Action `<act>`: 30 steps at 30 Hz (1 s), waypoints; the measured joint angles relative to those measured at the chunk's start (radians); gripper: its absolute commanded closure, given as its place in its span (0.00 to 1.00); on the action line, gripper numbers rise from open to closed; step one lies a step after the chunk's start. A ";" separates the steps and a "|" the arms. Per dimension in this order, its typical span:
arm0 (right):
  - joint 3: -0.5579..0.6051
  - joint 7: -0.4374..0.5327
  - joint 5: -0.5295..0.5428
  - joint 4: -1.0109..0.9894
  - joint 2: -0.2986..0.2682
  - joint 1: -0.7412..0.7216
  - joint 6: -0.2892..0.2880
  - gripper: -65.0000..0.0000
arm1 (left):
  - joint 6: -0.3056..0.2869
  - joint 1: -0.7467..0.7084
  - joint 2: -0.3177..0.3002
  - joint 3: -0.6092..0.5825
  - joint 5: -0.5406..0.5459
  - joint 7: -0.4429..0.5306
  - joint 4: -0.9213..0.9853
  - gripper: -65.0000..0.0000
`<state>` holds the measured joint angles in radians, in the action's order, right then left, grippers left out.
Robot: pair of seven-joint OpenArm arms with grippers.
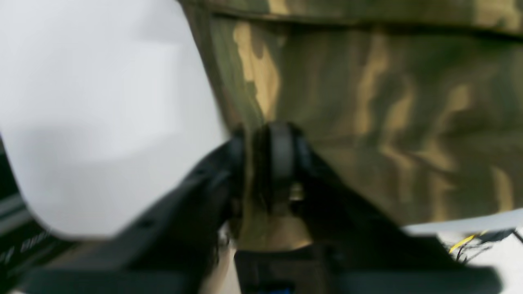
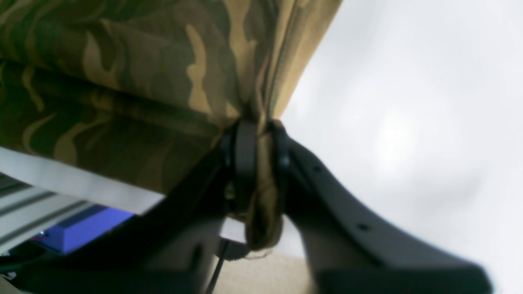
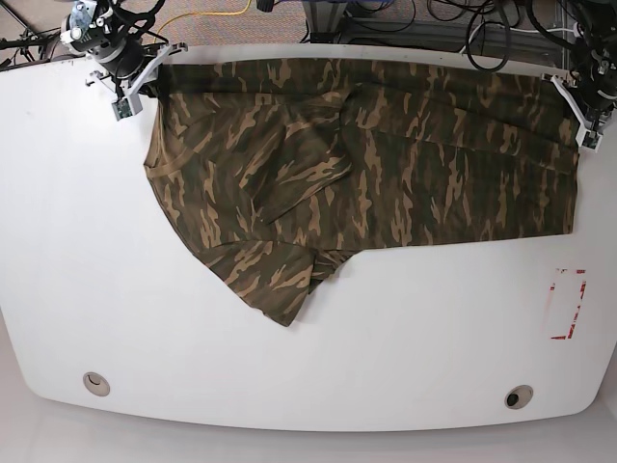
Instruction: Fold the T-shirt properly
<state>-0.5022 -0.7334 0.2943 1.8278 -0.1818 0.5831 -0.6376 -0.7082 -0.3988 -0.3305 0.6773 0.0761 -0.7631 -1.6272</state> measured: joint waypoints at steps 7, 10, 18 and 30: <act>-0.052 -0.085 -0.026 0.069 0.038 0.000 -0.017 0.10 | 0.004 0.001 -0.005 0.005 0.001 -0.056 -0.056 0.44; -0.067 -0.091 -0.029 0.109 0.051 -0.004 -0.045 0.06 | 0.004 0.000 -0.006 0.005 0.002 -0.089 -0.092 0.44; -0.080 -0.144 -0.023 0.158 0.090 -0.073 -0.060 0.12 | 0.004 0.003 -0.003 0.005 0.056 -0.115 -0.213 0.44; -0.039 -0.161 -0.076 0.043 0.085 -0.394 -0.060 0.14 | 0.010 0.145 0.011 0.052 0.097 -0.131 -0.224 0.44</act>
<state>-0.5411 -0.8940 0.2188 1.8706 -0.0971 0.1894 -0.6971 -0.6979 -0.2539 -0.3195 0.7292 0.1726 -0.8944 -1.8511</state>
